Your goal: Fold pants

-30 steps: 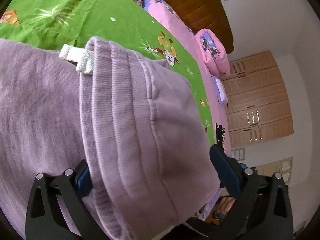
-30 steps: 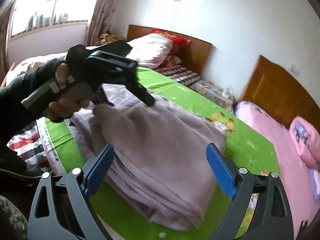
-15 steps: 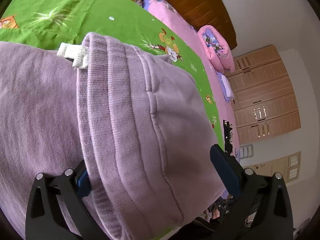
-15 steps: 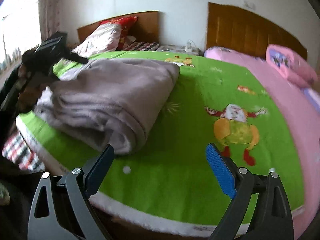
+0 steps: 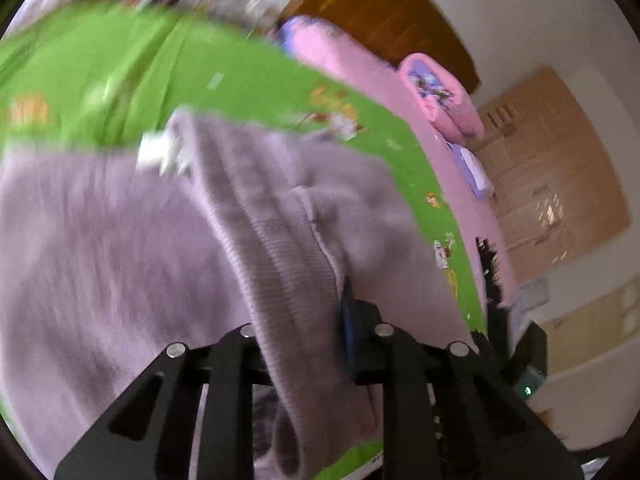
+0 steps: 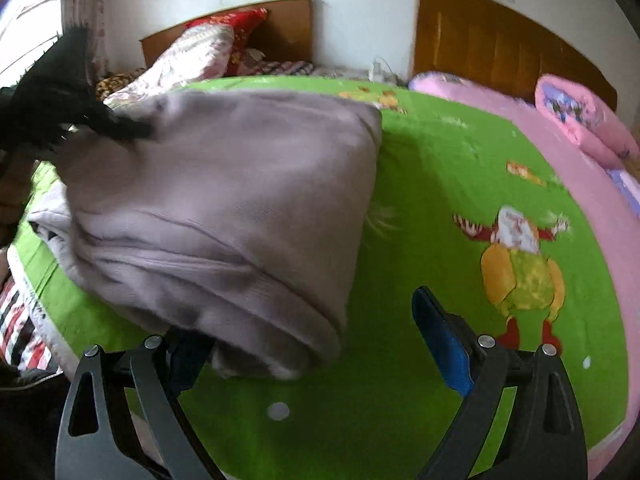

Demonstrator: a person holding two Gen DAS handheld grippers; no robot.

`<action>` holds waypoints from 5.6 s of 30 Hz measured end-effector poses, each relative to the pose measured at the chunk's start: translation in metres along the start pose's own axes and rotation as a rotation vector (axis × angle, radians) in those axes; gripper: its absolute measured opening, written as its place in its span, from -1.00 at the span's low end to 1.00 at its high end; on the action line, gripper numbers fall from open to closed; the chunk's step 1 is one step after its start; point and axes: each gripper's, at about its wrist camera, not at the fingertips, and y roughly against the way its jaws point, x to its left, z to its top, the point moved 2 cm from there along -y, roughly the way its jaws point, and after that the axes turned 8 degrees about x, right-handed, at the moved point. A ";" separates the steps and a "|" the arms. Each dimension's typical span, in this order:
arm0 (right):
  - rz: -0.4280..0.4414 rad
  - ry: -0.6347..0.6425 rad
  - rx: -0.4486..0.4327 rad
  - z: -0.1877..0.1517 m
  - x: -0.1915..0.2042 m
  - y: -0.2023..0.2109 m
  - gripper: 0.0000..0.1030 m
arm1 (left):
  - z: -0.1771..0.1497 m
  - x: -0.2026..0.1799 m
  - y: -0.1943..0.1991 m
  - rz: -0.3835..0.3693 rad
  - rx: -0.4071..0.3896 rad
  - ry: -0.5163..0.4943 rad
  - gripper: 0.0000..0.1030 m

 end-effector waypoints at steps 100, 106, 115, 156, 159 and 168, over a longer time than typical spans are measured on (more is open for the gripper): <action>0.505 0.387 0.066 0.159 0.094 -0.054 0.69 | -0.056 0.048 0.036 0.547 -0.237 -0.059 0.96; 0.507 0.434 0.060 0.160 0.094 -0.046 0.68 | -0.058 0.052 0.041 0.509 -0.253 -0.048 0.96; 0.412 0.358 0.089 0.195 0.089 -0.095 0.68 | -0.057 0.053 0.041 0.508 -0.254 -0.047 0.96; 0.181 0.417 -0.097 0.013 0.102 0.074 0.73 | -0.113 0.011 0.068 0.712 -0.424 0.053 0.97; 0.155 0.307 -0.188 0.005 0.082 0.103 0.73 | -0.139 -0.020 0.103 0.763 -0.566 0.047 0.97; 0.122 0.040 -0.499 0.005 0.024 0.190 0.92 | -0.181 -0.070 0.196 0.799 -0.916 0.074 0.97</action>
